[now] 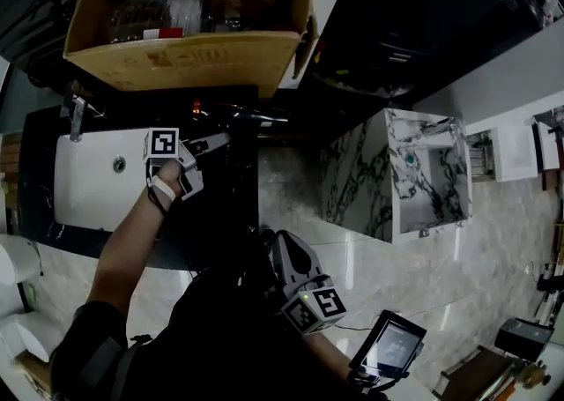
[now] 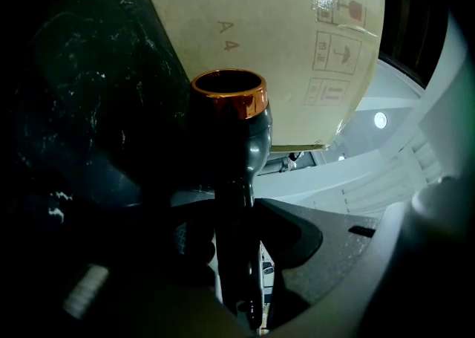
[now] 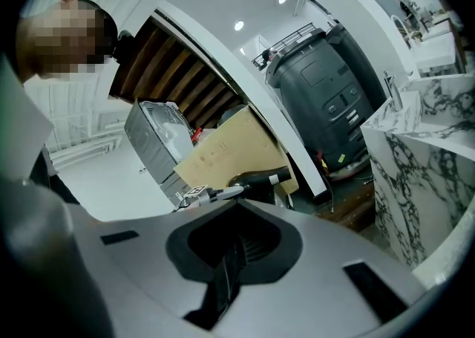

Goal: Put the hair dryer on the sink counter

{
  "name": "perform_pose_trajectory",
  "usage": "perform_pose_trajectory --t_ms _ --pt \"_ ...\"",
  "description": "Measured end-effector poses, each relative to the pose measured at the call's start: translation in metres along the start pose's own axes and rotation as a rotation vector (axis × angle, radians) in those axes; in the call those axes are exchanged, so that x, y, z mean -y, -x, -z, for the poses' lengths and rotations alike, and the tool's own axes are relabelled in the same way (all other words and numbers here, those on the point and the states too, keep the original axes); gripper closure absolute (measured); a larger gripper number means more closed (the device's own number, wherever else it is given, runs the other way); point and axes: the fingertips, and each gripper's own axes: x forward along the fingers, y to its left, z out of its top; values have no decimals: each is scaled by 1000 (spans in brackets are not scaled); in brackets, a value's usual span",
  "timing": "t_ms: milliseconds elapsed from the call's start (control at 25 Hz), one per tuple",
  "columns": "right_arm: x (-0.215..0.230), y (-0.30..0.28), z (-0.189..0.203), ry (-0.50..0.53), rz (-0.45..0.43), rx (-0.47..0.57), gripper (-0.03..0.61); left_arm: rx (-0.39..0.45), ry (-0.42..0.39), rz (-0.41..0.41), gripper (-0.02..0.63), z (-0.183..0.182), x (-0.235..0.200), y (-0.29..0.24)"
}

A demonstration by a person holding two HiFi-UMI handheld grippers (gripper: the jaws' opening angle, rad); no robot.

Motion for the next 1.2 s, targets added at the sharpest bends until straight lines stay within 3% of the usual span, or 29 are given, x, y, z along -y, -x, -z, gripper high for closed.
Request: perform_pose_trajectory --t_ms 560,1080,1200 --pt "-7 -2 0 4 -20 -5 583 39 -44 -83 445 -3 -2 13" --pt "-9 -2 1 10 -27 -5 583 111 -40 -50 445 1 8 38" --pt "-7 -2 2 13 -21 -8 583 130 -114 -32 445 4 37 49"
